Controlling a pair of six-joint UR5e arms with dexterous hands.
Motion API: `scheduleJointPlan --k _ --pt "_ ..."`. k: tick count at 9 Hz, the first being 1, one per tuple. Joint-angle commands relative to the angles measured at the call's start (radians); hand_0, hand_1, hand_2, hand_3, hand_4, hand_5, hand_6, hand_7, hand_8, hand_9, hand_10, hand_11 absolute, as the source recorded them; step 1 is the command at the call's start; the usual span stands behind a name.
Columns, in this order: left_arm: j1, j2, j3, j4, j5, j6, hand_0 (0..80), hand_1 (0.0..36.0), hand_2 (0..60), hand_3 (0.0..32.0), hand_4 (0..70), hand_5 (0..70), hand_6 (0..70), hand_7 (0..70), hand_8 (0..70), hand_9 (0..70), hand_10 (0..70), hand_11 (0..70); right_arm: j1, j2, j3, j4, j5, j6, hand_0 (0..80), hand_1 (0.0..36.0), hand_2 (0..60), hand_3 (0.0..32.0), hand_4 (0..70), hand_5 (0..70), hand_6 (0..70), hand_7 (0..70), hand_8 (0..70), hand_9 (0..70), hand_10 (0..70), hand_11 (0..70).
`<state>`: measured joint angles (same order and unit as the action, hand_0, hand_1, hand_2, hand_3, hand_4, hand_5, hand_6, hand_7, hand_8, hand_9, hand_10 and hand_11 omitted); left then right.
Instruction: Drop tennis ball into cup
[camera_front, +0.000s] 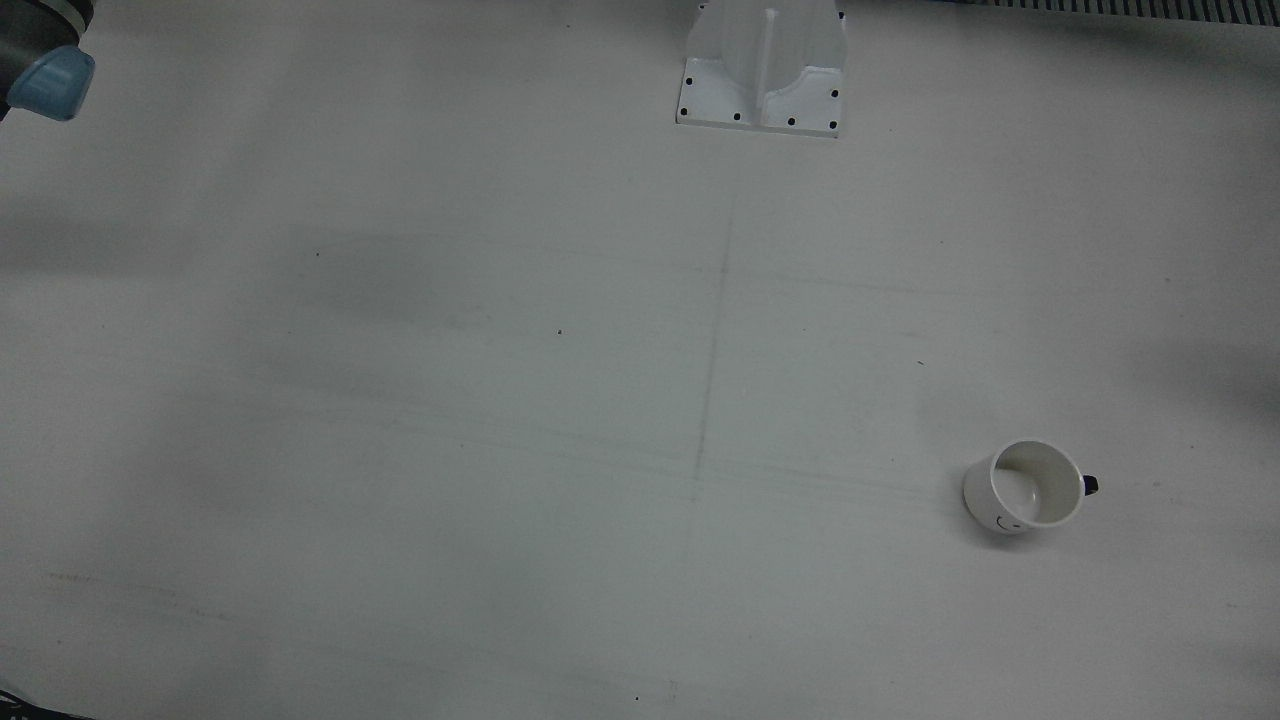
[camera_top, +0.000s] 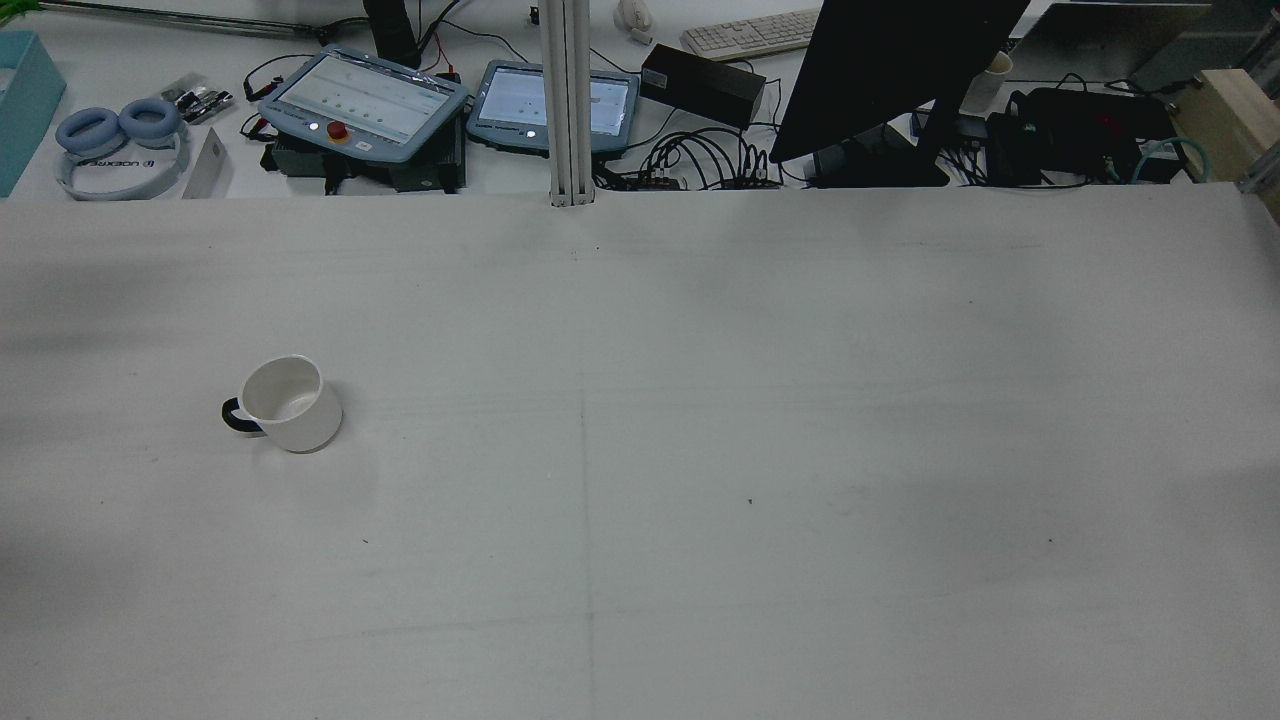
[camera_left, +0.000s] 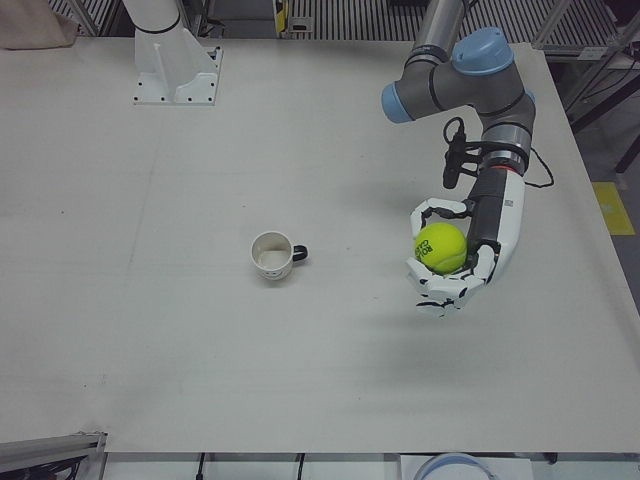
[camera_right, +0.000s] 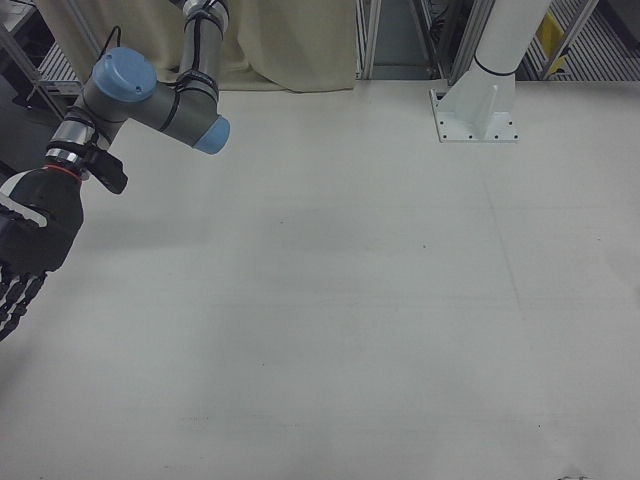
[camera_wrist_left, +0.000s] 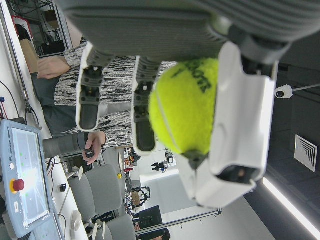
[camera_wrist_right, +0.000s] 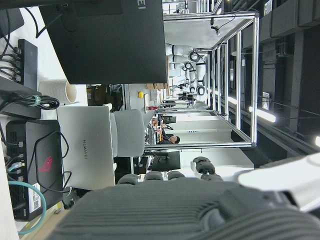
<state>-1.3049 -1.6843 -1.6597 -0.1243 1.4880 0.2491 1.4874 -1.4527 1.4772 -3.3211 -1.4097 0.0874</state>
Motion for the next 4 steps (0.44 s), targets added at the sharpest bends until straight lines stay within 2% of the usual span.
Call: scheduleJointPlan --k 1,2,3,4 --pt "0.006 0.005 -0.067 -0.005 0.027 0.001 80.0 36.0 60.0 32.0 10.3 33.6 70.0 68.5 48.8 43.3 21.5 34.7 -0.001 0.000 0.000 0.000 0.000 0.000 0.0 0.0 0.0 0.0 0.0 0.0 0.0 0.0 0.0 0.0 0.0 0.0" --pt "0.066 0.000 -0.090 -0.008 0.111 0.002 80.0 36.0 60.0 32.0 11.3 34.4 70.0 69.5 50.0 44.6 22.9 36.7 -0.001 0.000 0.000 0.000 0.000 0.000 0.0 0.0 0.0 0.0 0.0 0.0 0.0 0.0 0.0 0.0 0.0 0.0" --pt "0.152 -0.002 -0.121 -0.006 0.113 0.019 80.0 36.0 60.0 32.0 11.2 33.9 70.0 70.0 50.3 45.7 24.7 39.3 0.001 0.000 0.000 0.000 0.000 0.000 0.0 0.0 0.0 0.0 0.0 0.0 0.0 0.0 0.0 0.0 0.0 0.0" --pt "0.223 -0.009 -0.127 -0.014 0.109 0.085 80.0 36.0 60.0 32.0 7.4 35.0 70.0 67.1 50.6 45.0 25.6 40.7 -0.001 0.000 0.000 0.000 0.000 0.000 0.0 0.0 0.0 0.0 0.0 0.0 0.0 0.0 0.0 0.0 0.0 0.0"
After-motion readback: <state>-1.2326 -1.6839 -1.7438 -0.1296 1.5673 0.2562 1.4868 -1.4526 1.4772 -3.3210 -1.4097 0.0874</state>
